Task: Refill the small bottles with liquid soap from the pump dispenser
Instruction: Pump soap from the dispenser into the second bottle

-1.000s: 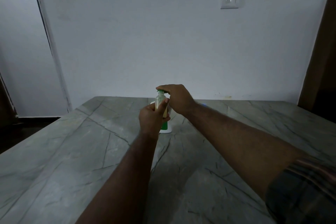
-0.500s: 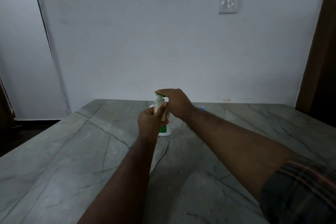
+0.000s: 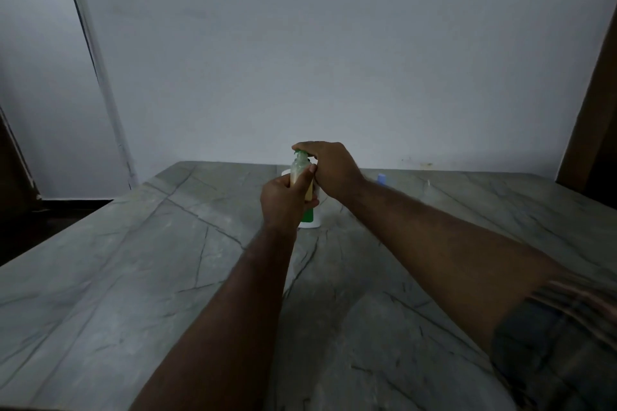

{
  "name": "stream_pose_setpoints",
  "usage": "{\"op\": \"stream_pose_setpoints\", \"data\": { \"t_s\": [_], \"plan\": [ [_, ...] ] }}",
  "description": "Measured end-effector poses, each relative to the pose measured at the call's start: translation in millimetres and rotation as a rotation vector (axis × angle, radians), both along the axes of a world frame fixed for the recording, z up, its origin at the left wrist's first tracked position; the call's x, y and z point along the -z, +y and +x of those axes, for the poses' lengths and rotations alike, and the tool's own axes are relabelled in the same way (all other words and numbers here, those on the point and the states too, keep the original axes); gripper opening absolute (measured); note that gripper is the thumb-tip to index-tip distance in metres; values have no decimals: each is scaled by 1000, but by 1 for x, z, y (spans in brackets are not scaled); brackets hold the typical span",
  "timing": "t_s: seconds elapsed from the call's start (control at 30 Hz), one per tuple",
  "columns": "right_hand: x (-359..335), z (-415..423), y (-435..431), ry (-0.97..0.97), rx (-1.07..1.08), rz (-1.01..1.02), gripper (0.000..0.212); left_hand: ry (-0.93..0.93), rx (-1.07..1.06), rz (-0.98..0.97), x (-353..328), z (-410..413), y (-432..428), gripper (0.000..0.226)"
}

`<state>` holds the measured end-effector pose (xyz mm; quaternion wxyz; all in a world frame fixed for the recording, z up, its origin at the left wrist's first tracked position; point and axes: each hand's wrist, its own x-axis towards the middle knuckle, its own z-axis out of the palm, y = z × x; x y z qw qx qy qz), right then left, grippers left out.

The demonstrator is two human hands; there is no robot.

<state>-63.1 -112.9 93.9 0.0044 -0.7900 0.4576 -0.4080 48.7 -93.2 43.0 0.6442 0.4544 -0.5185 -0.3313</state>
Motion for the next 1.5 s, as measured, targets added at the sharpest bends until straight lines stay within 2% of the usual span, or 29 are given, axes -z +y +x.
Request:
{"op": "stream_pose_setpoints", "data": {
  "t_s": [0.17, 0.5, 0.67, 0.87, 1.03, 1.3, 1.5],
  "plan": [
    [-10, -2, 0, 22, -3, 29, 45, -44, -13, -11, -2, 0, -1, 37],
    [-4, -2, 1, -2, 2, 18, 43, -1, 1, -9, 0, -2, 0, 29],
    [-14, -3, 3, 55, 10, 37, 46, -8, -9, 10, -1, -1, -1, 44],
    [-6, -3, 3, 2, 1, 21, 45, 2, 0, -8, 0, -2, -2, 43],
    [-11, -3, 2, 55, -3, 29, 44, -6, -5, -10, 0, -2, -3, 44],
    [-6, -2, 1, 8, -9, 17, 43, 10, 16, -11, -1, -1, -1, 34],
    [-17, -5, 1, 88, -6, 29, 49, 50, 30, 0, 0, -1, -2, 35]
  ]
}}
